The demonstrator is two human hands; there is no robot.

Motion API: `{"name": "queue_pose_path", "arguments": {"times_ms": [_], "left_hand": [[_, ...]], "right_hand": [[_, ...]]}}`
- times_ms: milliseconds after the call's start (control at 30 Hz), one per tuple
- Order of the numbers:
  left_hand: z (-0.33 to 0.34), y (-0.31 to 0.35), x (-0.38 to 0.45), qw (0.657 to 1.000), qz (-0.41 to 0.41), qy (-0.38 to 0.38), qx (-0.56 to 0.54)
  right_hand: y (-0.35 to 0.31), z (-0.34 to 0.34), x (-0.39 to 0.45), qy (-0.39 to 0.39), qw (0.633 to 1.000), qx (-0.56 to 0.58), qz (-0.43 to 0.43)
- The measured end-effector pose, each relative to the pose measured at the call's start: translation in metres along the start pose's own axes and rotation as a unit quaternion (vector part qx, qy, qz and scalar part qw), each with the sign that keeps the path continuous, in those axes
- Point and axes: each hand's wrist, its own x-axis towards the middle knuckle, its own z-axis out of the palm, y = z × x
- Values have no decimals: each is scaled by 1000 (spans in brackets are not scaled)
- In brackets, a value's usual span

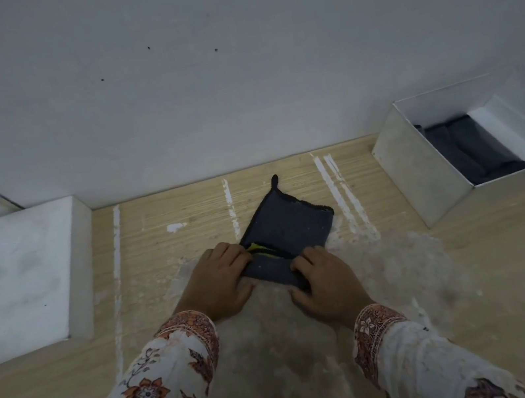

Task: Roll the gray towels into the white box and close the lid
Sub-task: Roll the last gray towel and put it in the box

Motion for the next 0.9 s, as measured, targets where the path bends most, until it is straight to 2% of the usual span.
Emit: {"name": "queue_pose_path", "arguments": {"times_ms": [233,367,533,600,733,900], "left_hand": [[-9,6,5,999,-23,34,6],[-16,12,4,994,-64,45,-72],[-21,25,4,988,-69,20,-135],[-17,27,5,978,-116,13,-174],[-13,27,13,931,-229,16,-283],[-5,27,23,903,-286,43,-318]], "right_hand": [[-4,-9,2,49,999,19,14],[2,-20,1,53,996,63,33],[13,-23,-10,38,990,125,62],[17,-22,-10,34,982,160,91],[27,-22,-1,55,955,233,173],[30,-15,6,72,929,273,238]]}}
